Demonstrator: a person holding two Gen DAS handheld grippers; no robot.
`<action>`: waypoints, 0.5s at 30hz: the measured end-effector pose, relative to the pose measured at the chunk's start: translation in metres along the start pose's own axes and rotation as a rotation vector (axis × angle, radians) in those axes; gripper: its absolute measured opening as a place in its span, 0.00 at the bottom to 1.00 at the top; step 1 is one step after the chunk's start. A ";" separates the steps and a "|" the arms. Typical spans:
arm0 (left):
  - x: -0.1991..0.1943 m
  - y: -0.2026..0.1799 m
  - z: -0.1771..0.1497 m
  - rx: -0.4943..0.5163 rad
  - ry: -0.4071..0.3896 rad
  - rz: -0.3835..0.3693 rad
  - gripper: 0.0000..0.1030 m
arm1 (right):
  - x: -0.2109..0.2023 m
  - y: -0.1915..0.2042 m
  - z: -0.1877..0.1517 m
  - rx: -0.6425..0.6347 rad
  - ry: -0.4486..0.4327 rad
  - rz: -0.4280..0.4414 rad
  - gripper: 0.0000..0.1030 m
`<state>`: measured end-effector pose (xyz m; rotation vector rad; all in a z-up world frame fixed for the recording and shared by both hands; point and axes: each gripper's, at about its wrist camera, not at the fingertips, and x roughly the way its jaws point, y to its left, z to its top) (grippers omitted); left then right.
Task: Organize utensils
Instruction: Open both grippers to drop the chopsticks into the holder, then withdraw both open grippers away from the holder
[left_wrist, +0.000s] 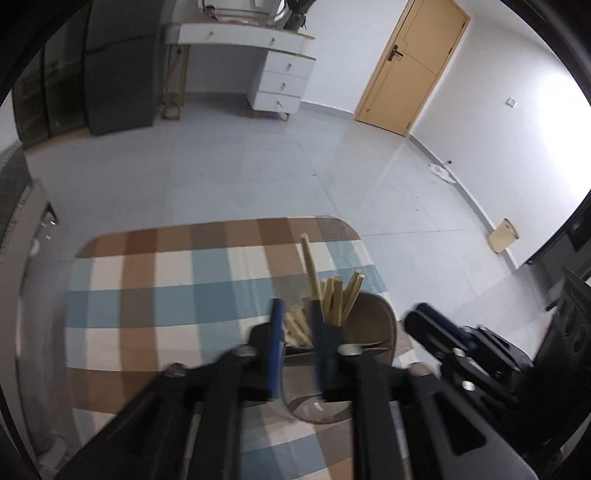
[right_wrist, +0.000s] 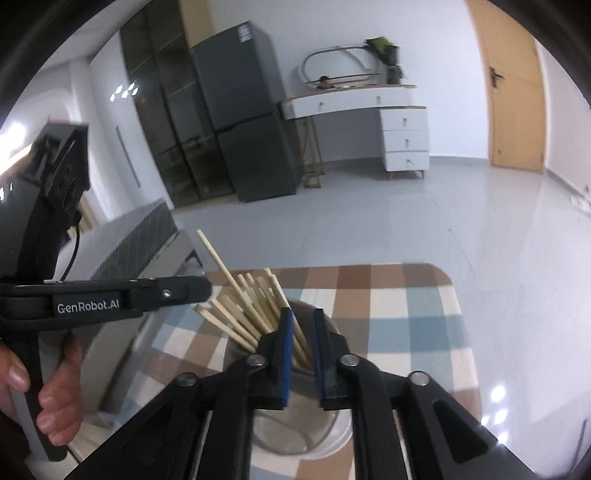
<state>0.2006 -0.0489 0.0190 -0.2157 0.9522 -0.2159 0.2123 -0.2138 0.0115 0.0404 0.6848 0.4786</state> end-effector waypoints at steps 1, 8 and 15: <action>-0.006 0.001 -0.001 0.002 -0.013 0.001 0.31 | -0.009 -0.003 -0.002 0.026 -0.016 -0.002 0.24; -0.063 -0.010 -0.017 0.020 -0.110 0.093 0.41 | -0.065 0.011 -0.009 0.092 -0.096 -0.039 0.72; -0.122 -0.020 -0.046 0.042 -0.245 0.148 0.76 | -0.124 0.045 -0.020 0.066 -0.199 -0.035 0.84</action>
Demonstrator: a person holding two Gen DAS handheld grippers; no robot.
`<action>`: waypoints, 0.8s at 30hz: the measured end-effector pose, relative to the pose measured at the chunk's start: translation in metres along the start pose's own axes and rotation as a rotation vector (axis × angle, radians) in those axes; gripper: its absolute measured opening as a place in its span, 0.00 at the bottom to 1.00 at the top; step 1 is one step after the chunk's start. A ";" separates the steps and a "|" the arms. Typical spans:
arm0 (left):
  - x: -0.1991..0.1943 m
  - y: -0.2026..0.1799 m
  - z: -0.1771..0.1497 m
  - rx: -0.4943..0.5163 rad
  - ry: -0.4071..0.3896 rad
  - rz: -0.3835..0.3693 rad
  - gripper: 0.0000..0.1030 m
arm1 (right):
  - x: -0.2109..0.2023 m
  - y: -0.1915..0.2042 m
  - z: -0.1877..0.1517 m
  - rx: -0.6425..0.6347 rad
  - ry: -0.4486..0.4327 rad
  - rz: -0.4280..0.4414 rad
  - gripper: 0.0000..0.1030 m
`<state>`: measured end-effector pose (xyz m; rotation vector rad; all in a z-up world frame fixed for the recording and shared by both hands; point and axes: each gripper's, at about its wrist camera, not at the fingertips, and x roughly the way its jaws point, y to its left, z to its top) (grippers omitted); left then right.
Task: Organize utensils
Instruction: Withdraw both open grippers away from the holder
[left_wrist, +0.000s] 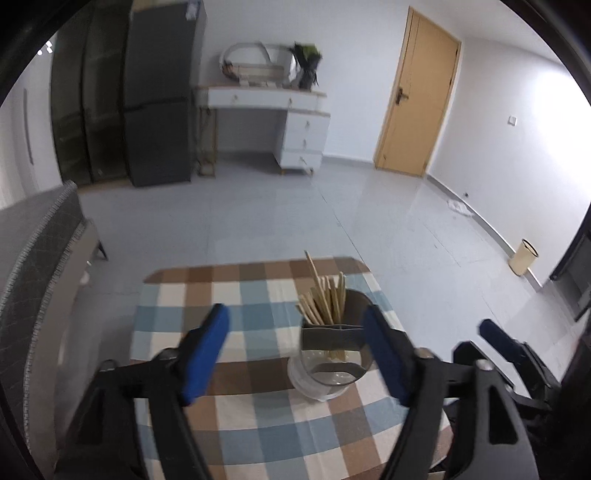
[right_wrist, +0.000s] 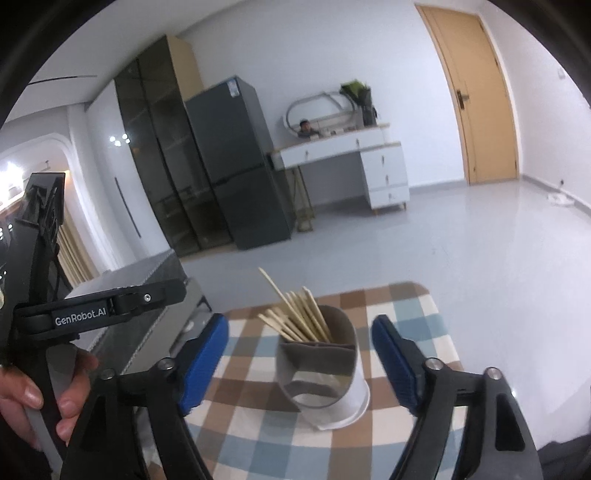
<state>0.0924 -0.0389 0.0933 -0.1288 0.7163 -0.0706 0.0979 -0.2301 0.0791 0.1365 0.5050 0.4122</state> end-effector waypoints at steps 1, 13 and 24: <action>-0.004 0.001 -0.002 0.002 -0.016 0.011 0.80 | -0.010 0.006 -0.002 -0.008 -0.027 -0.006 0.86; -0.054 0.019 -0.044 -0.009 -0.219 0.088 0.98 | -0.073 0.036 -0.037 -0.034 -0.203 -0.004 1.00; -0.041 0.035 -0.076 -0.012 -0.256 0.109 0.98 | -0.086 0.050 -0.073 -0.097 -0.289 -0.066 1.00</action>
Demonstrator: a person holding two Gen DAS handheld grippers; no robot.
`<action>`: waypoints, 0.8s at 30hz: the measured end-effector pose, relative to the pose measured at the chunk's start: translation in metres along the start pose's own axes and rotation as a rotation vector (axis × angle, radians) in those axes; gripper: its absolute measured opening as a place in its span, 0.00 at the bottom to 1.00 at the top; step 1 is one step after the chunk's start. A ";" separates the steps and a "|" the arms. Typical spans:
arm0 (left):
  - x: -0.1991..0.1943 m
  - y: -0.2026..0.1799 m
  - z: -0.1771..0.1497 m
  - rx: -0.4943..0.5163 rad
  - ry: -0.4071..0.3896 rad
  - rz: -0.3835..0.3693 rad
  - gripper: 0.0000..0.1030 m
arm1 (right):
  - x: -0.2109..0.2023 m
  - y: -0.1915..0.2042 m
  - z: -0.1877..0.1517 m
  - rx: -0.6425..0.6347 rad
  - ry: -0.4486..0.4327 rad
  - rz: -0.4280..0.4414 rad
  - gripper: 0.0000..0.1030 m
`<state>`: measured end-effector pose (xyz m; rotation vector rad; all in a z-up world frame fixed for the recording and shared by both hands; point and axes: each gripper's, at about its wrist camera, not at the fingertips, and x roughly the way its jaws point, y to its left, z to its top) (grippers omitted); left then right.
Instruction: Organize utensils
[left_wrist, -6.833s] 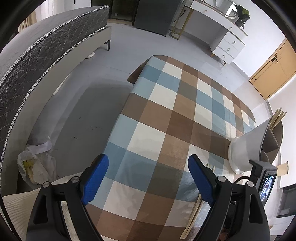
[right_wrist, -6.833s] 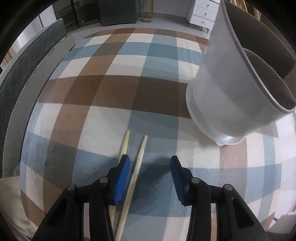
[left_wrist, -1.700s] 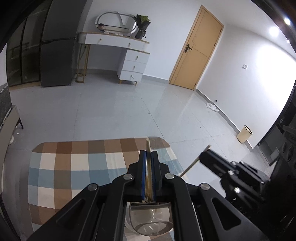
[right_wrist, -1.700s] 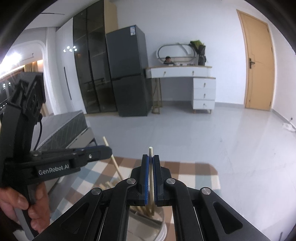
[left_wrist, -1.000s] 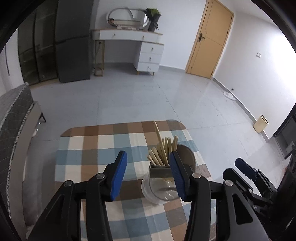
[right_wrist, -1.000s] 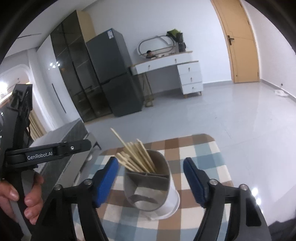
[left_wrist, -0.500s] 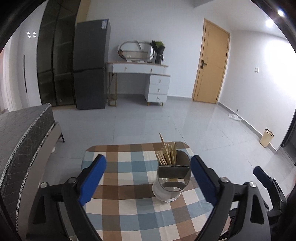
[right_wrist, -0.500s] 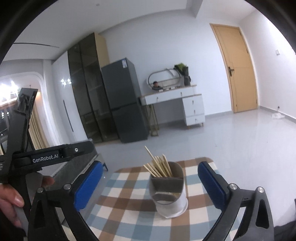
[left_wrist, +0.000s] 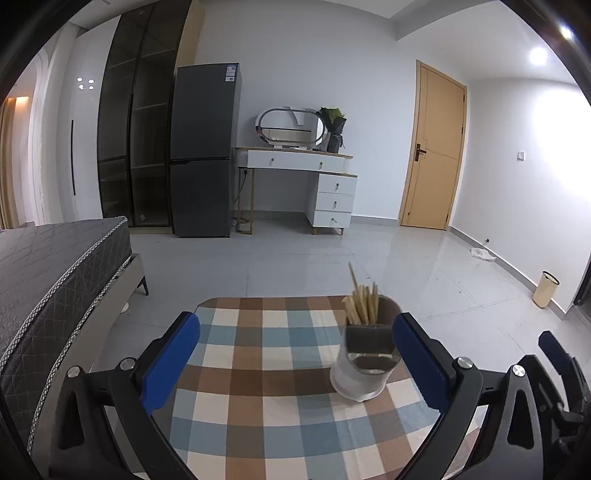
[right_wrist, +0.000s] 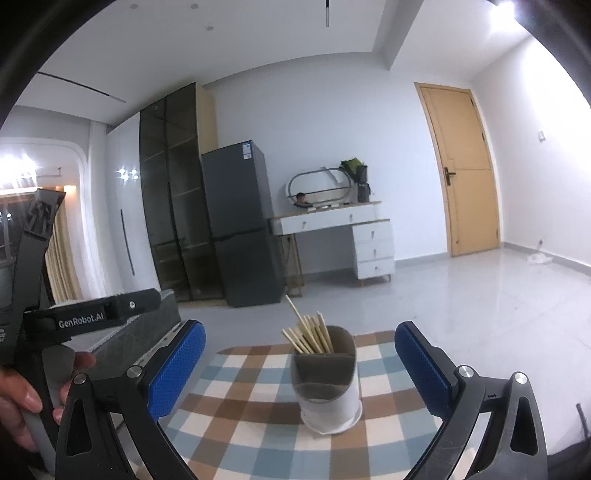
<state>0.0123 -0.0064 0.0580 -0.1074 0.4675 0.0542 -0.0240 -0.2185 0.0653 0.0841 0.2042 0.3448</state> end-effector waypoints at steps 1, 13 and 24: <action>-0.001 0.001 -0.005 0.002 0.003 0.000 0.98 | 0.001 0.001 -0.004 -0.005 0.008 0.003 1.00; 0.029 0.003 -0.032 0.019 -0.007 0.038 0.98 | 0.023 -0.013 -0.032 -0.003 0.075 -0.104 1.00; 0.050 0.001 -0.046 0.037 0.045 0.050 0.98 | 0.041 -0.019 -0.048 -0.009 0.126 -0.116 1.00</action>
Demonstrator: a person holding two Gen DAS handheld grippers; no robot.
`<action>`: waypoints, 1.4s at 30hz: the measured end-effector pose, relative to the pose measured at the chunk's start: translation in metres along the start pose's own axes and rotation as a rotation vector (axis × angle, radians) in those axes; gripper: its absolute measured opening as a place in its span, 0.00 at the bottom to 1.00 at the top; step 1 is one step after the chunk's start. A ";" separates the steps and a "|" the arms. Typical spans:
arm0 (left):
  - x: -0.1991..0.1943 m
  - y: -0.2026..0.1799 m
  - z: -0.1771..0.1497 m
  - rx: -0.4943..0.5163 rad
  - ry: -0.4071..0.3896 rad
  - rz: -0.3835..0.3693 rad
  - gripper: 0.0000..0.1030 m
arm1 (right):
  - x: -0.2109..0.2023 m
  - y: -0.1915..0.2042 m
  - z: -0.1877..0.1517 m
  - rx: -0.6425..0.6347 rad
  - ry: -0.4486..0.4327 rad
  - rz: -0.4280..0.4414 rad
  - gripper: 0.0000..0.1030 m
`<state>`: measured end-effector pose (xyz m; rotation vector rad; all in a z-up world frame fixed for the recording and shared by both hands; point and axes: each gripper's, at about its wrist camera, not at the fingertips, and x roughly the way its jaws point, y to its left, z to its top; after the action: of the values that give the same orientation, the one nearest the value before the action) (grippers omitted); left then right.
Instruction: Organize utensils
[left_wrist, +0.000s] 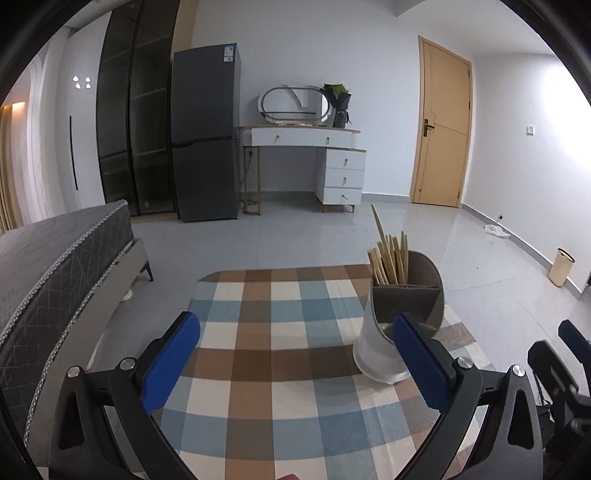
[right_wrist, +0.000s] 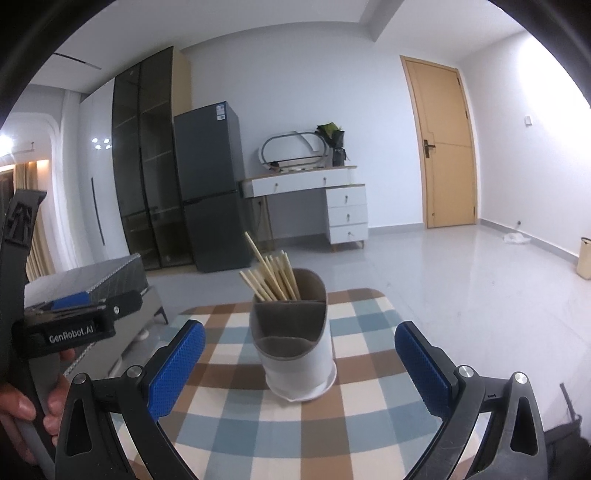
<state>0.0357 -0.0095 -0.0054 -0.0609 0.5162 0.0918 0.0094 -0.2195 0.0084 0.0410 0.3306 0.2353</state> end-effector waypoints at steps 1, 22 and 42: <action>0.000 0.000 0.000 -0.003 -0.002 -0.004 0.98 | 0.000 0.000 0.000 0.001 0.000 0.002 1.00; 0.003 0.002 -0.001 -0.024 0.047 -0.019 0.98 | -0.005 0.006 -0.001 -0.012 0.011 0.013 1.00; 0.006 -0.002 -0.003 -0.010 0.061 -0.019 0.98 | -0.002 0.011 -0.004 -0.035 0.012 0.012 1.00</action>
<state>0.0395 -0.0111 -0.0110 -0.0783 0.5763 0.0741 0.0035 -0.2098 0.0064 0.0073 0.3385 0.2535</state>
